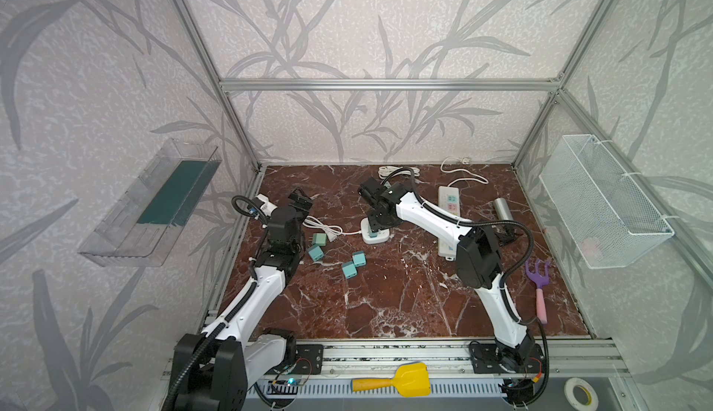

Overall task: Insert the plug
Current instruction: 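Lower the teal adapter into the power cube socket and open right gripper, then raise right gripper away from the power cube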

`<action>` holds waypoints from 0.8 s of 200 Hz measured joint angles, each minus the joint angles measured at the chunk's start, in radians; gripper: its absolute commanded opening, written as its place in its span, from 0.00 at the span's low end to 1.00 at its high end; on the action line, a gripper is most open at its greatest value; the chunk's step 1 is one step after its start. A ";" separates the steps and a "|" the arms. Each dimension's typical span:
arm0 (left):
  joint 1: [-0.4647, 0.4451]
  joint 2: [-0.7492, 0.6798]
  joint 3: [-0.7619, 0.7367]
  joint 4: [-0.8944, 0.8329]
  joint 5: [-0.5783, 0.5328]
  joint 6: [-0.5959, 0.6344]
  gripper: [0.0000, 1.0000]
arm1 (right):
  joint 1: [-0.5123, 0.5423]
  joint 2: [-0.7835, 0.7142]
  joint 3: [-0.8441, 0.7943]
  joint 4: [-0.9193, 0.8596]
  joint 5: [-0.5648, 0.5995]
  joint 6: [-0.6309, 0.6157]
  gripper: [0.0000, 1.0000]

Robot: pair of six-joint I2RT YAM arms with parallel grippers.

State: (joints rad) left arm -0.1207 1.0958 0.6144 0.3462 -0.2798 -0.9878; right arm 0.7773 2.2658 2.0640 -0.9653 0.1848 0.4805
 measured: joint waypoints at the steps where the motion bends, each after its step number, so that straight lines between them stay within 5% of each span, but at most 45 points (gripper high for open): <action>1: 0.000 0.000 0.000 0.000 0.000 0.000 0.93 | 0.000 0.000 -0.001 0.001 0.000 0.000 0.55; 160: 0.013 0.007 0.000 0.006 0.013 0.000 0.93 | -0.004 0.047 0.006 0.221 -0.107 0.134 0.53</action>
State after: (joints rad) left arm -0.1074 1.1030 0.6144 0.3527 -0.2665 -0.9878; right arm 0.7734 2.3127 2.0697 -0.7441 0.0780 0.6140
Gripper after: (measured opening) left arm 0.935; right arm 0.527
